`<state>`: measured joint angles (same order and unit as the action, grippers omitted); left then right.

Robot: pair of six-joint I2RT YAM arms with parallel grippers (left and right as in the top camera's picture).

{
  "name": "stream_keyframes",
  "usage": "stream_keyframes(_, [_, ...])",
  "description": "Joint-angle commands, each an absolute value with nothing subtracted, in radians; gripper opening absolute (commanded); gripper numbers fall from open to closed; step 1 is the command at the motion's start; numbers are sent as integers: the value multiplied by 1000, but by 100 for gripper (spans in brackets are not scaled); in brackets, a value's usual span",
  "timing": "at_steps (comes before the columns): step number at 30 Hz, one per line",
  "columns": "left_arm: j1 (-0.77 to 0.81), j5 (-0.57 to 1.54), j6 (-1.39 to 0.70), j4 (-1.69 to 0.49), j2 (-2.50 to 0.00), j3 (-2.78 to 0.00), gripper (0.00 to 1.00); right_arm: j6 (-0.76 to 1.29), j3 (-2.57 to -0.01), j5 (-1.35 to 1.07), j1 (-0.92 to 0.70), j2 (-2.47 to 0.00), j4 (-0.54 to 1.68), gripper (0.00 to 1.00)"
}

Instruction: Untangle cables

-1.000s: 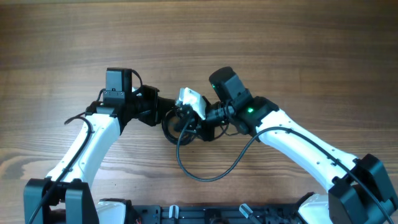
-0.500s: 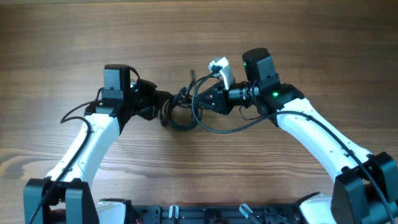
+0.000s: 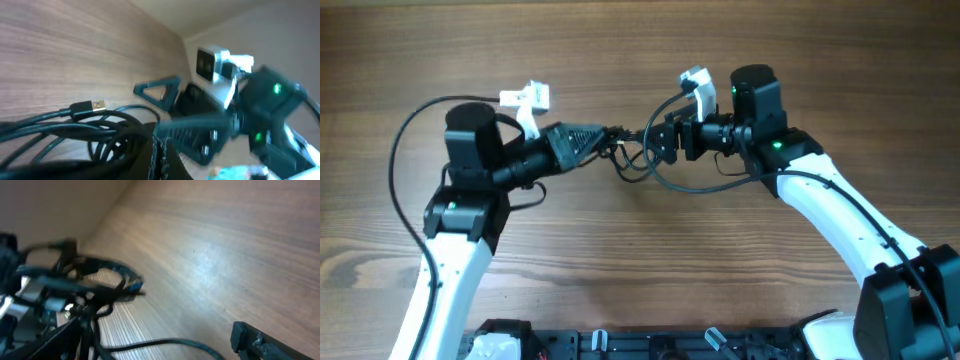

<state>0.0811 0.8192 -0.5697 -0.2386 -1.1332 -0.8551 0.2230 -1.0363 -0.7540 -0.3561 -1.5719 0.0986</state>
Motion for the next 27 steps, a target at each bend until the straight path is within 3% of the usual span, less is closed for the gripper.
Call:
stream_keyframes(1, [77,871,-425,-270,-1102,-877,4,315,-1040,-799,-323,-1567,64,99])
stream_keyframes(2, [89,871,-412,-266,-1103,-877,4,317,-1040,-862,-313,-1567,49,99])
stream_keyframes(4, [127,955,-77,-314,-1109,-877,4,316,-1040,-987,-295,-1567,7,100])
stream_keyframes(7, [151,1137,201,-384,-1131,-877,4,322,-1039,-919,-264,-1567,26,100])
stream_keyframes(8, [150,1110,168,-362,-1140,-877,4,345,-1039,-882,-257,-1567,43,100])
stream_keyframes(10, [151,963,-117,-302,-1145,-877,4,348,-1039,-876,-253,-1567,76,99])
stream_keyframes(11, [149,811,-167,-306,-1144,-877,4,339,-1039,-874,-253,-1567,89,99])
stream_keyframes(12, [141,562,-326,-320,-1145,-877,4,340,-1039,-868,-253,-1567,95,100])
stream_keyframes(13, [134,448,-547,-338,-1149,-877,4,340,-1039,-868,-253,-1567,104,99])
stream_keyframes(14, [144,610,-603,-291,-1149,-877,4,339,-1039,-868,-253,-1567,114,99])
stream_keyframes(15, [165,694,-503,-246,-1150,-878,4,326,-1039,-868,-253,-1567,122,100])
stream_keyframes(16, [170,585,-463,-265,-1140,-878,4,302,-1039,-868,-253,-1567,132,99])
stream_keyframes(17, [158,408,-520,-304,-1140,-878,4,291,-1039,-870,-253,-1567,138,99])
stream_keyframes(18, [147,363,-641,-322,-1147,-878,4,287,-1039,-881,-253,-1567,144,99])
stream_keyframes(20, [155,679,-554,-241,-1180,-878,4,196,-1039,-964,-255,-1567,143,98])
stream_keyframes(21, [167,727,-535,-245,-1195,-878,4,167,-1039,-984,-256,-1567,144,98])
stream_keyframes(25, [163,626,-696,-293,-1246,-878,4,47,-1039,-1242,-256,-1567,147,92])
stream_keyframes(27, [163,627,-730,-282,-1246,-878,4,49,-1039,-1225,-256,-1567,151,92])
